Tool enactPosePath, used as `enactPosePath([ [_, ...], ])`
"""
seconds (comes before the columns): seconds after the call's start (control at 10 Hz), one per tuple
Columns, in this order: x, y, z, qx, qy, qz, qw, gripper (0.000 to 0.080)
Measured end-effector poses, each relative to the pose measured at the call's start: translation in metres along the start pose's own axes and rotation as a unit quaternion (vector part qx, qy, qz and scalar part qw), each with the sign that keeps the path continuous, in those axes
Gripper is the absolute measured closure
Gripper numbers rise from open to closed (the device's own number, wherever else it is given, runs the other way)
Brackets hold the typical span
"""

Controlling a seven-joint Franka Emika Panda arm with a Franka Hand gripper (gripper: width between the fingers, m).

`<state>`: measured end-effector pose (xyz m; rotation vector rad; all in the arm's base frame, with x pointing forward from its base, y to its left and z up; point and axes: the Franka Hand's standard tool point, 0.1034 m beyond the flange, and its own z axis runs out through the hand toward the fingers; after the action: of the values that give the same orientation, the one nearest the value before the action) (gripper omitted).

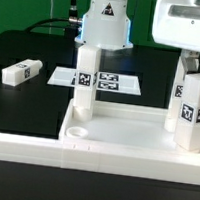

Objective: Assemble desk

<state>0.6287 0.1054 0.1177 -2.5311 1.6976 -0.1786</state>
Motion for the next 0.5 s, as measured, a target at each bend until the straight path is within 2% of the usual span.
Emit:
enactPosePath([
  [0.3, 0.0001, 0.0002, 0.0003, 0.0, 0.0, 0.047, 0.999, 0.0508],
  [0.4, 0.0002, 0.0002, 0.0004, 0.0, 0.0, 0.04, 0.999, 0.0428],
  [0.5, 0.0002, 0.0004, 0.0006, -0.001, 0.0, 0.021, 1.0, 0.0233],
])
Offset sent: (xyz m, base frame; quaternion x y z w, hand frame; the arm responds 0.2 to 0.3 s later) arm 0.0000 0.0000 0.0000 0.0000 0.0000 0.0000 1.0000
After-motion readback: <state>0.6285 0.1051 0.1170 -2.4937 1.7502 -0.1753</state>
